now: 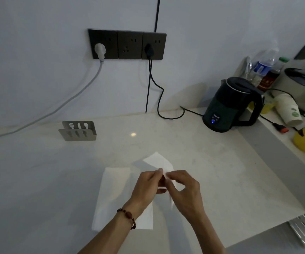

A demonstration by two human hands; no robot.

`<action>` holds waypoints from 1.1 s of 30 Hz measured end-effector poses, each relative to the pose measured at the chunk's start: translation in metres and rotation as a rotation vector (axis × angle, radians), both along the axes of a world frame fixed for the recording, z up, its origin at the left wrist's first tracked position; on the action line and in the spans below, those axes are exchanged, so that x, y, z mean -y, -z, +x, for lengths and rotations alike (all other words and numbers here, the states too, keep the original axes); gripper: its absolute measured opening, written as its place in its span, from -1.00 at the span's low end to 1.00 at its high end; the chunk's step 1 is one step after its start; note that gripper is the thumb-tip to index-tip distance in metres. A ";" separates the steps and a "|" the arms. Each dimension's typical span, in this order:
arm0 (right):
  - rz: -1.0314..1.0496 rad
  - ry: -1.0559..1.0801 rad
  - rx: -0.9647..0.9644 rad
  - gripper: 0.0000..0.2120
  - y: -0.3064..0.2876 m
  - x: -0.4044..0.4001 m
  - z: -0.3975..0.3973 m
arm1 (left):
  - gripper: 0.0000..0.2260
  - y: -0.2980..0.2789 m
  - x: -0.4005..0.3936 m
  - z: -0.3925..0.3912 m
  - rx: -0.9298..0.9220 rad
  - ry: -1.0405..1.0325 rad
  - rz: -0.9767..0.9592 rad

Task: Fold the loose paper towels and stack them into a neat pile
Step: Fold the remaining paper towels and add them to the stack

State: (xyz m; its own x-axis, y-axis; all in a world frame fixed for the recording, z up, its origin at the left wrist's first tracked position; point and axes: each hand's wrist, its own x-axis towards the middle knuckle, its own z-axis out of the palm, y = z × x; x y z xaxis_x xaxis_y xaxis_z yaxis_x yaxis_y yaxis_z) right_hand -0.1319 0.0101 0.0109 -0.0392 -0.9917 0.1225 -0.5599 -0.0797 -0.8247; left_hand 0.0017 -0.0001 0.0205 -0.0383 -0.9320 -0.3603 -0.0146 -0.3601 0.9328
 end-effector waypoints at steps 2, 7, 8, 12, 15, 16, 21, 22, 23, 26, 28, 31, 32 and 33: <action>0.012 -0.026 -0.012 -0.85 -0.002 0.002 0.002 | -0.47 -0.002 -0.001 0.001 -0.101 0.017 0.043; 0.028 -0.010 0.048 -0.91 0.000 0.006 0.000 | -0.43 -0.005 -0.004 0.006 -0.103 0.030 0.040; 0.052 0.000 0.076 -0.91 -0.002 0.006 -0.001 | -0.46 -0.006 -0.003 0.007 -0.097 0.032 0.040; 0.205 0.034 0.285 -0.86 -0.011 0.005 -0.001 | -0.74 -0.004 -0.002 0.009 0.001 0.041 -0.028; 0.318 0.049 0.455 -0.81 -0.017 0.002 -0.001 | -0.80 -0.002 -0.003 0.008 0.035 0.019 -0.065; 0.348 0.035 0.504 -0.80 -0.018 0.001 -0.001 | -0.80 -0.002 -0.004 0.008 0.038 0.017 -0.067; 0.447 0.008 0.619 -0.78 -0.022 0.001 0.004 | -0.76 -0.007 -0.006 0.008 -0.006 -0.008 -0.035; 0.446 0.004 0.603 -0.78 -0.022 0.001 0.006 | -0.74 -0.008 -0.006 0.009 -0.015 -0.015 -0.029; 0.439 -0.007 0.584 -0.79 -0.022 0.002 0.008 | -0.75 -0.009 -0.006 0.010 -0.020 -0.022 -0.023; 0.436 -0.010 0.547 -0.80 -0.022 0.002 0.015 | -0.78 -0.008 -0.005 0.014 -0.017 -0.059 0.040; 0.447 0.017 0.568 -0.80 -0.022 0.002 0.020 | -0.79 -0.005 -0.006 0.020 -0.053 -0.098 0.108; 0.475 0.043 0.698 -0.82 -0.022 0.005 0.027 | -0.82 -0.003 -0.008 0.031 -0.107 -0.206 0.170; 0.465 0.051 0.723 -0.84 -0.023 0.006 0.030 | -0.84 -0.004 -0.008 0.037 -0.099 -0.255 0.164; 0.441 0.058 0.726 -0.87 -0.023 0.006 0.033 | -0.85 -0.004 -0.009 0.046 -0.082 -0.306 0.142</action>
State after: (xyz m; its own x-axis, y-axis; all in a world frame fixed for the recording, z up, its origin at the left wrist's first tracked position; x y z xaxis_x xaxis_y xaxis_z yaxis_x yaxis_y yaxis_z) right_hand -0.0988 0.0037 0.0336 -0.0107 -0.9368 -0.3498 0.1269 0.3457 -0.9297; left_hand 0.0477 0.0093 0.0247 0.2009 -0.8454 -0.4949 0.1875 -0.4626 0.8665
